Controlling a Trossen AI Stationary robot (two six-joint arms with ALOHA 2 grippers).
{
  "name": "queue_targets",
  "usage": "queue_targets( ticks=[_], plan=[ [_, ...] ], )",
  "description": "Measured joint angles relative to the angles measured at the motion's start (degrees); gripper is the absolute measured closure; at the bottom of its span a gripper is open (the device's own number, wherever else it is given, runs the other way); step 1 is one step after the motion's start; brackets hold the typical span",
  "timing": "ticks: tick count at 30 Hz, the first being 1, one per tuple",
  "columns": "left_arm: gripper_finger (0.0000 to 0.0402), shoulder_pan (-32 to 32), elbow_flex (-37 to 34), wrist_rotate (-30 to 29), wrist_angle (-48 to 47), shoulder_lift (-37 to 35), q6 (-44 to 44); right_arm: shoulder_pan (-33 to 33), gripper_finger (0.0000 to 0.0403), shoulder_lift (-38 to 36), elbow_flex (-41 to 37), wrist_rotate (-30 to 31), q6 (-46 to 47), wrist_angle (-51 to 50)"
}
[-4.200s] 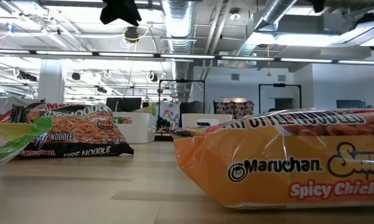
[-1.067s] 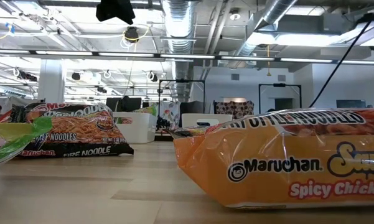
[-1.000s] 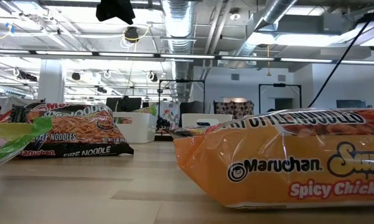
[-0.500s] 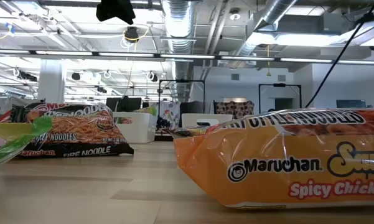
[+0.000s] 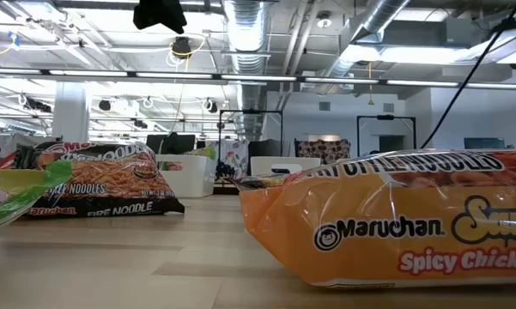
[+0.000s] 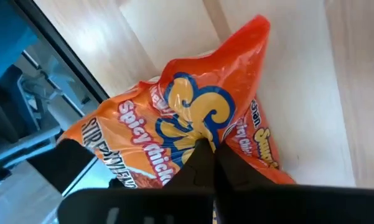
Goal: Sort Maruchan noodles
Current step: Put the orange noodle pack into the right white bin
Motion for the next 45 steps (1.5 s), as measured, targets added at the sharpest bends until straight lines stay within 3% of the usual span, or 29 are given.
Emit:
queue_targets(
  ticks=[7, 16, 26, 33, 45],
  plan=[
    [0.0316, 0.00, 0.00, -1.36, 0.00, 0.00, 0.04, -0.01, 0.0399, -5.03, 4.06, 10.27, 0.34, -7.91],
    [0.0316, 0.00, 0.00, -1.40, 0.00, 0.00, 0.04, -0.17, 0.0399, -12.04, 6.65, 15.60, 1.78, -11.73],
    [0.0316, 0.00, 0.00, -1.40, 0.00, 0.00, 0.04, -3.04, 0.0399, -20.16, 8.06, 27.40, -0.58, -17.88],
    [0.0316, 0.00, 0.00, -1.39, 0.00, 0.00, 0.04, -10.44, 0.0399, -26.31, 8.79, 35.31, -10.39, -19.51],
    [0.0316, 0.00, 0.00, -1.40, -0.05, 0.00, -4.88, -31.74, 0.0400, -30.88, 8.85, 36.80, -38.09, -19.49]
  ],
)
